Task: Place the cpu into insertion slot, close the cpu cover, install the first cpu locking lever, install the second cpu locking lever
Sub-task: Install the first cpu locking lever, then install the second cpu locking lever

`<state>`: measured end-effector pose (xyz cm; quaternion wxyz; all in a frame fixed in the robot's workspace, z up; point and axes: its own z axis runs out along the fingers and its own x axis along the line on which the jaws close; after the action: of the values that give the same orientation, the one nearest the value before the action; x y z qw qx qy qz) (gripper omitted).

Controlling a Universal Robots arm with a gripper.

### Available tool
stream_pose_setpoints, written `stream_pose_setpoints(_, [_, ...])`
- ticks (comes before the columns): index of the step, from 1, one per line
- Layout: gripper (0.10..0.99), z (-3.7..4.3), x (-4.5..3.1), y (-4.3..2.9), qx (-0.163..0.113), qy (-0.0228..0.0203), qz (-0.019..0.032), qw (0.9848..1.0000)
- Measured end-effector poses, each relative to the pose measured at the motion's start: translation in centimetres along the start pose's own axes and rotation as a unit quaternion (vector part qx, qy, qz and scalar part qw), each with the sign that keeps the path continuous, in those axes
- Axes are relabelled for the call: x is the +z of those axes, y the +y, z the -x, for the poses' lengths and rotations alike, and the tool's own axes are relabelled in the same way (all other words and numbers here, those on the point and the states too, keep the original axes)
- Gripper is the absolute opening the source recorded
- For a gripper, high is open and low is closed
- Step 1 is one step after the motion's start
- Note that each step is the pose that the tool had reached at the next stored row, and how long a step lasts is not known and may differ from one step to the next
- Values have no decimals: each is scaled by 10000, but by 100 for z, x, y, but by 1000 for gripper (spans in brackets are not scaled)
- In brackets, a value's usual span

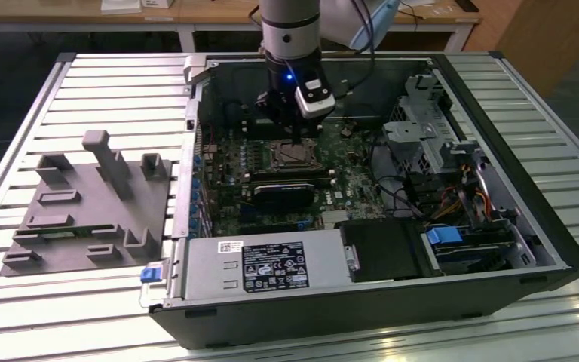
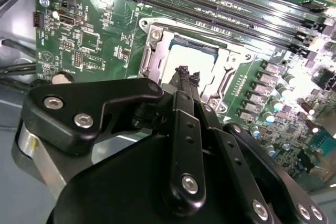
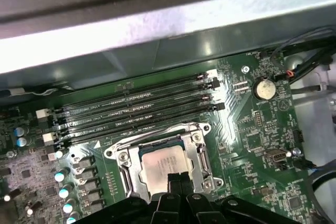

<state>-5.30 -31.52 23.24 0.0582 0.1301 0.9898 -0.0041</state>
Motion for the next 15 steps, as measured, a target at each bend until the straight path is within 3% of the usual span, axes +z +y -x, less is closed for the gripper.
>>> stream_pose_setpoints(15, [102,9,-12,-29,0,0,1,10000])
